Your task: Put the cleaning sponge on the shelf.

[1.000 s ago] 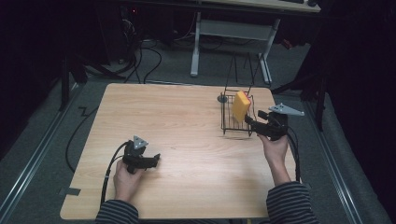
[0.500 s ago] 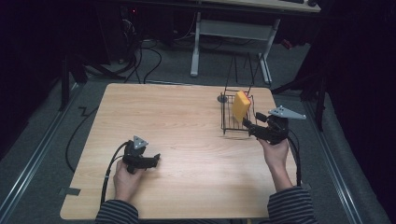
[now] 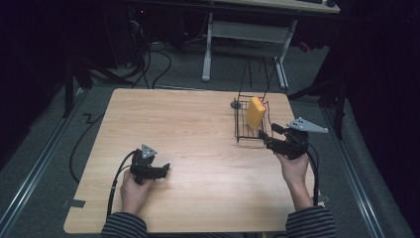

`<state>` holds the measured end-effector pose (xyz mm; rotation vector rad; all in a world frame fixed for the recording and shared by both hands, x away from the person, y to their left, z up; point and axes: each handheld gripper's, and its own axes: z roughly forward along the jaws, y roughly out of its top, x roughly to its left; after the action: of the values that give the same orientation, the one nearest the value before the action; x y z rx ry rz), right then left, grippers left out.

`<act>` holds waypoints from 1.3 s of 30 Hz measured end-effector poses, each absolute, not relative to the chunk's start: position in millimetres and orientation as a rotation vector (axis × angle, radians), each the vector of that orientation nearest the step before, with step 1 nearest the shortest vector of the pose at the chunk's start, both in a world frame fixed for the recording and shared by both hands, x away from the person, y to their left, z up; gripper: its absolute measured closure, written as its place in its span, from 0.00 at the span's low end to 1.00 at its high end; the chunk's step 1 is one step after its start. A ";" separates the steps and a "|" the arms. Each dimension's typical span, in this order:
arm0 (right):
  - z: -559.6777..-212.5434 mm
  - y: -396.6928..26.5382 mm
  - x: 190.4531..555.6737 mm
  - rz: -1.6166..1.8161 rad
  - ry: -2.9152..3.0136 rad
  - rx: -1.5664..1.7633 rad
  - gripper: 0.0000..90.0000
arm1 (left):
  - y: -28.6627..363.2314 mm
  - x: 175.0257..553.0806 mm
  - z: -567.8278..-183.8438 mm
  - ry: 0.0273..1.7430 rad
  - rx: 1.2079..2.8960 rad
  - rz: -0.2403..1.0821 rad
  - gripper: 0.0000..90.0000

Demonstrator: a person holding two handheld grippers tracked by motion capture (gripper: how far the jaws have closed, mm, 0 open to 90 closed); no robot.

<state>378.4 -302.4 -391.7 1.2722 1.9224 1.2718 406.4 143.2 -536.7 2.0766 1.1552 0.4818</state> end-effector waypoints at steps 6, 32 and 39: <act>-393.0 -303.3 369.9 1.310 1.918 1.266 0.42 | 143.1 406.4 -536.8 1.155 2.076 0.482 0.18; -393.8 -283.2 352.9 1.394 1.967 1.200 0.42 | 143.1 406.3 -536.7 1.155 2.077 0.483 0.18; -399.4 -277.7 352.2 1.412 1.982 1.209 0.42 | 143.1 406.3 -536.7 1.155 2.078 0.483 0.18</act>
<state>352.2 -277.7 -399.4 1.2085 1.9822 1.4117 406.3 143.1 -536.7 2.0776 1.1549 0.4835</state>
